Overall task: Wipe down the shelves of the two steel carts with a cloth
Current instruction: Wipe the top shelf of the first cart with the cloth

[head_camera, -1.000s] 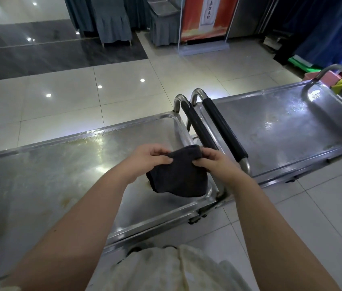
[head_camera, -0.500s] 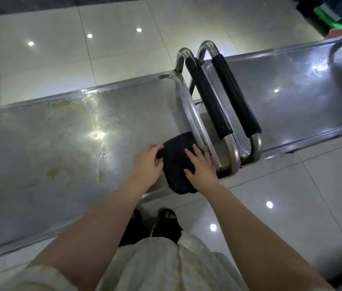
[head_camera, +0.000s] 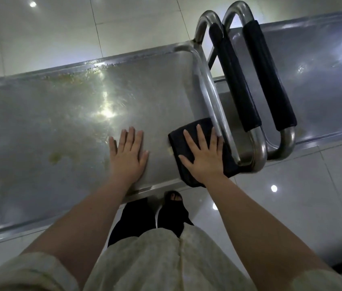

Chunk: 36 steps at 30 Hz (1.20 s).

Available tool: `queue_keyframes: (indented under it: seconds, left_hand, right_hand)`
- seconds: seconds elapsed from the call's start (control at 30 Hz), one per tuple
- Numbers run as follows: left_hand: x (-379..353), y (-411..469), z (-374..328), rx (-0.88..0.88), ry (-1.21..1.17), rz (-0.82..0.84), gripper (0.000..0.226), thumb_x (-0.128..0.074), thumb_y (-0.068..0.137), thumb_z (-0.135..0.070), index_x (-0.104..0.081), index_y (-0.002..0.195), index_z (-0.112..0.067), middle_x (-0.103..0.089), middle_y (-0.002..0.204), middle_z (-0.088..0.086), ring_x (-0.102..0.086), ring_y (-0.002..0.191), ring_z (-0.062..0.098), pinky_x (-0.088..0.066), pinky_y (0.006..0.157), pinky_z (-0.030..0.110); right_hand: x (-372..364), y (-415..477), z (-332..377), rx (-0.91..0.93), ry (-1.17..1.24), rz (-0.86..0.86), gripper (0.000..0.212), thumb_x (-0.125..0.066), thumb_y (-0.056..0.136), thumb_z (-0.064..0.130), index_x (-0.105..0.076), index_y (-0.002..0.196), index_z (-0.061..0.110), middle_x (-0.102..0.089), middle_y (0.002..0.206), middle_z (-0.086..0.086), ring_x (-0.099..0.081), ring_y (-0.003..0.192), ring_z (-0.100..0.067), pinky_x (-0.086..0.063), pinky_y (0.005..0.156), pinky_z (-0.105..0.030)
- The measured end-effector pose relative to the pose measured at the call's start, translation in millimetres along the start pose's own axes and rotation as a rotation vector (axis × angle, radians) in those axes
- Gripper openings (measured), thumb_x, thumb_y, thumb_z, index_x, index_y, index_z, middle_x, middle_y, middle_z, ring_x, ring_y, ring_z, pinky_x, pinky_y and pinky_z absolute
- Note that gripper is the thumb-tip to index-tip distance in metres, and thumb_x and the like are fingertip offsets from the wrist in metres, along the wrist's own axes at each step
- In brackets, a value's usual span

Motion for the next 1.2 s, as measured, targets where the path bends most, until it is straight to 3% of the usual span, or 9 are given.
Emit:
queue_keyframes:
  seconds: [0.27,0.5,0.6,0.8,0.93,1.03,1.13,1.2]
  left_hand:
    - [-1.0,-0.4,2.1,0.001,-0.055,-0.018,0.063,-0.022,0.098,-0.052,-0.006,0.154,-0.029,-0.001,0.162,0.0,0.005,0.148,0.018,0.003,0.118,0.053]
    - [9.2,1.7,0.4,0.0,-0.068,0.017,0.06,-0.012,0.098,-0.041,-0.02,0.153,-0.02,-0.013,0.161,0.002,-0.005,0.149,0.022,0.001,0.117,0.053]
    - [22.0,8.1,10.6,-0.013,-0.065,-0.027,0.056,-0.02,0.099,-0.038,-0.021,0.153,-0.021,-0.016,0.16,0.002,-0.005,0.149,0.024,-0.004,0.118,0.054]
    - [28.2,33.8,53.3,0.076,-0.035,0.005,0.059,-0.029,0.099,-0.044,-0.014,0.154,-0.028,-0.006,0.162,0.001,0.005,0.149,0.023,0.008,0.117,0.052]
    - [36.6,49.4,72.5,0.088,-0.049,-0.029,0.059,-0.027,0.096,-0.045,-0.02,0.153,-0.028,-0.012,0.161,0.002,0.0,0.149,0.024,0.01,0.116,0.05]
    - [41.5,57.7,84.3,0.066,-0.037,-0.036,0.057,-0.028,0.098,-0.044,-0.021,0.152,-0.028,-0.015,0.161,0.001,-0.003,0.149,0.024,0.01,0.116,0.05]
    - [44.9,63.7,89.5,0.026,-0.027,-0.022,0.054,-0.029,0.099,-0.041,-0.027,0.151,-0.027,-0.022,0.159,0.002,-0.013,0.147,0.026,0.007,0.116,0.051]
    - [48.0,66.8,89.4,0.006,-0.02,-0.012,0.054,-0.023,0.098,-0.04,-0.031,0.149,-0.025,-0.026,0.158,0.003,-0.017,0.146,0.026,0.006,0.117,0.051]
  right_hand:
    - [2.2,20.6,-15.2,-0.169,0.017,0.029,0.075,-0.012,0.087,0.073,0.019,0.148,0.044,0.01,0.163,0.001,0.021,0.142,-0.045,0.018,0.11,-0.063]
    - [-5.2,24.4,93.2,-0.019,-0.03,0.056,0.078,-0.014,0.088,0.069,0.017,0.151,0.036,0.015,0.162,-0.009,0.022,0.141,-0.048,0.022,0.107,-0.065]
    - [-0.7,26.8,100.2,-0.013,-0.038,0.021,0.079,-0.017,0.089,0.066,0.011,0.154,0.031,0.015,0.162,-0.008,0.023,0.143,-0.041,0.024,0.109,-0.059]
    - [-1.8,32.1,79.6,0.039,-0.018,0.061,0.075,-0.021,0.089,0.07,0.012,0.151,0.044,0.01,0.163,0.0,0.019,0.146,-0.036,0.016,0.113,-0.056]
    - [10.5,44.7,10.9,-0.215,0.027,0.033,0.072,-0.026,0.093,0.065,0.007,0.152,0.042,0.004,0.164,0.0,0.011,0.148,-0.036,0.01,0.116,-0.058]
    - [16.8,52.3,-19.5,-0.409,-0.003,0.059,0.07,-0.017,0.092,0.064,0.007,0.153,0.039,0.005,0.164,-0.001,0.013,0.146,-0.038,0.005,0.114,-0.063]
    - [17.9,72.2,22.6,-0.413,0.025,0.047,0.071,-0.022,0.093,0.063,0.009,0.153,0.039,0.008,0.164,-0.001,0.013,0.146,-0.042,0.009,0.112,-0.066]
    - [15.1,88.4,81.1,-0.257,0.022,0.047,0.072,-0.022,0.093,0.064,0.013,0.151,0.04,0.014,0.163,0.0,0.016,0.145,-0.042,0.014,0.11,-0.065]
Point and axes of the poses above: each hand's wrist, its own y-axis towards the middle knuckle, its own x-axis out of the back of the hand, z = x × y, the point moved 7 cm from there along y, towards the middle knuckle
